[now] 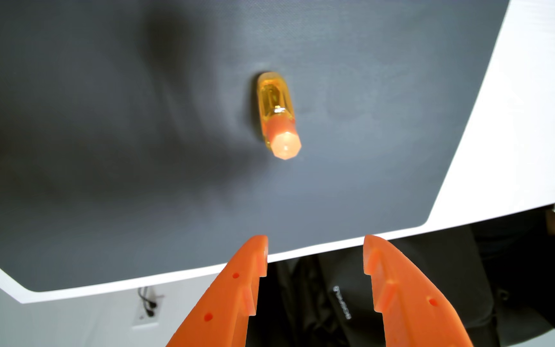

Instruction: Grab the eyedrops

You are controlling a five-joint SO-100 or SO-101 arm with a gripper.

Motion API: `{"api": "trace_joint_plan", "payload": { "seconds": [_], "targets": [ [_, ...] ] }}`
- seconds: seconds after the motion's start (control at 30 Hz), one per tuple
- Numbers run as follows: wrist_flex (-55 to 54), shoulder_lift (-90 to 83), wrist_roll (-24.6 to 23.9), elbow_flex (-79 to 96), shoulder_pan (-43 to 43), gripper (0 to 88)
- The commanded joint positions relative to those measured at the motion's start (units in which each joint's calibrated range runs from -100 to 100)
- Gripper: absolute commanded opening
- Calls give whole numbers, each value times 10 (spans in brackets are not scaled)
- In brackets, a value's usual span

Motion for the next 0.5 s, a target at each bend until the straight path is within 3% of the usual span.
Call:
{"api": "trace_joint_plan", "payload": {
  "seconds": [0.0, 0.47],
  "targets": [
    [1, 20, 1, -31, -2, 171],
    [3, 68, 1, -12, -25, 171]
  ]
}}
